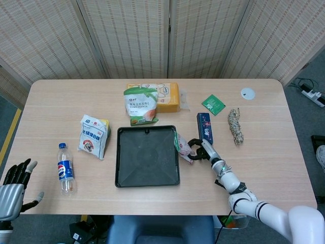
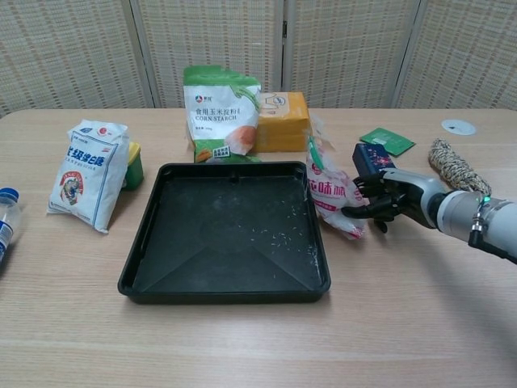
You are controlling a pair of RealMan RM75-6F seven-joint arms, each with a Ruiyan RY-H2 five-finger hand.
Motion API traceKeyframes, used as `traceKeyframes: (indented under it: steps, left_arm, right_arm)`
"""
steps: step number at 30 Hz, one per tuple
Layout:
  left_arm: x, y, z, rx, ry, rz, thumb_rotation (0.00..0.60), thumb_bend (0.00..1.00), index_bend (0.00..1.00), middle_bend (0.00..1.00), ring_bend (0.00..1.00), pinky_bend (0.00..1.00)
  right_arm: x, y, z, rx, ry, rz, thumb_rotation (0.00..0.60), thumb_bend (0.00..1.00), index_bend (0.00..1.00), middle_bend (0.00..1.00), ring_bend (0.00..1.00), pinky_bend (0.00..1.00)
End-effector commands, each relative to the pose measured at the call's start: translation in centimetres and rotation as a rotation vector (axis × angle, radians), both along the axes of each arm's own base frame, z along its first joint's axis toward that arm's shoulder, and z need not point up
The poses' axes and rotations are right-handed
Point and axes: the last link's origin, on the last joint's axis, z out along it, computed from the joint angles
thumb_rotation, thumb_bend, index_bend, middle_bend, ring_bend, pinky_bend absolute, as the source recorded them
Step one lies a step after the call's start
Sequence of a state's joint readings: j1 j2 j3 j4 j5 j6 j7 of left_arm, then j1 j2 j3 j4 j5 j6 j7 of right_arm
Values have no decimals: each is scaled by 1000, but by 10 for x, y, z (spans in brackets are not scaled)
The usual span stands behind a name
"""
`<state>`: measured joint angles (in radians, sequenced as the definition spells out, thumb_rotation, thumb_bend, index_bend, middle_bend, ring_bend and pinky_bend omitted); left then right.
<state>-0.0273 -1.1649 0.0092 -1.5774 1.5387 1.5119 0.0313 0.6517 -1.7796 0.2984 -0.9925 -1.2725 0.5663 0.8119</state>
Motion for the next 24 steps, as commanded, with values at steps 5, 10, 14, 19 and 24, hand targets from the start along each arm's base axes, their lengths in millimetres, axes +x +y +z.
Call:
traceKeyframes:
  steps: [5,10,14,19,24]
  left_arm:
    - [0,0,1,3,-2,-1,600,325,0,4,22,0]
    - [0,0,0,2,-4,-5,600,324,0,4,22,0]
    - [1,1,0,1,-5,-7,600,324,0,4,22,0]
    - [1,2,0,2,-4,-11,600,324,0,4,22,0]
    - [2,3,2,9,-7,-15,600,324,0,3,21,0]
  right_arm:
    - [-1,4,0,9,-12,17,600,353,208,314,843,673]
    - [-3,7,4,11,-11,36,600,353,42,222,846,673]
    - [-3,10,9,3,-11,52,600,353,6,192,847,673]
    - [-6,17,21,-20,-10,78,600,353,0,172,854,672]
    - [-13,33,50,-88,8,139,600,353,0,156,838,656]
